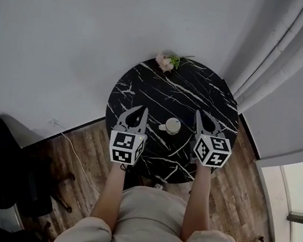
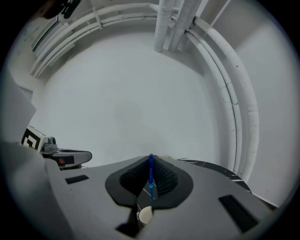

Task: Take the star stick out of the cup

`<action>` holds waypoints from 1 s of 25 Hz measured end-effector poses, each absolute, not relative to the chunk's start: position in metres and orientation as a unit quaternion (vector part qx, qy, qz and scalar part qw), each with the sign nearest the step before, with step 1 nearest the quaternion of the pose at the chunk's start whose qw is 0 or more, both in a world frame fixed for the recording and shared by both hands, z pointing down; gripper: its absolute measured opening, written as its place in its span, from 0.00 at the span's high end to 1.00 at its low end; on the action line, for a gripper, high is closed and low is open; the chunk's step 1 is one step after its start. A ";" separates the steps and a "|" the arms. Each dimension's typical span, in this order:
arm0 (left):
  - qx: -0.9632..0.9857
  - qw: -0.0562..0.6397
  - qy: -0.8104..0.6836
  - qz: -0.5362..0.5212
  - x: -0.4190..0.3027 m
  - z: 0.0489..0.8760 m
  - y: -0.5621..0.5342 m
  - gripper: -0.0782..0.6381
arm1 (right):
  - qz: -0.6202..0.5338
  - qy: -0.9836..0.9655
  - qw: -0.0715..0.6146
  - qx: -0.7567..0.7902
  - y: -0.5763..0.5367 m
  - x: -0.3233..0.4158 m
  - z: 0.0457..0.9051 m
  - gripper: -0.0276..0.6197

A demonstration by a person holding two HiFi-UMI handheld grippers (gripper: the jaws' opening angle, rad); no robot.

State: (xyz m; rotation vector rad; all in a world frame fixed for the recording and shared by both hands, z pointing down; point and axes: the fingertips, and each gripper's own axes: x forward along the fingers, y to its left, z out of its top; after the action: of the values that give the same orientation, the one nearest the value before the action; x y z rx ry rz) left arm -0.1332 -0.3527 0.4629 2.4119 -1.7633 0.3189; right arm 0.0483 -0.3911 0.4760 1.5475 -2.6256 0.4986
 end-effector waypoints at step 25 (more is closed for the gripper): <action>0.813 0.093 -0.564 0.113 -0.088 0.494 -0.347 0.86 | 0.229 -0.833 0.067 0.500 -0.363 0.106 0.545 0.89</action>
State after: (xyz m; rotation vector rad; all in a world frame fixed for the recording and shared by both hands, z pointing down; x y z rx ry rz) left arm -0.0879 -0.3470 0.4938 2.4125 -1.6729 0.3361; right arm 0.1059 -0.3629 0.5450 1.5055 -2.5103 0.6895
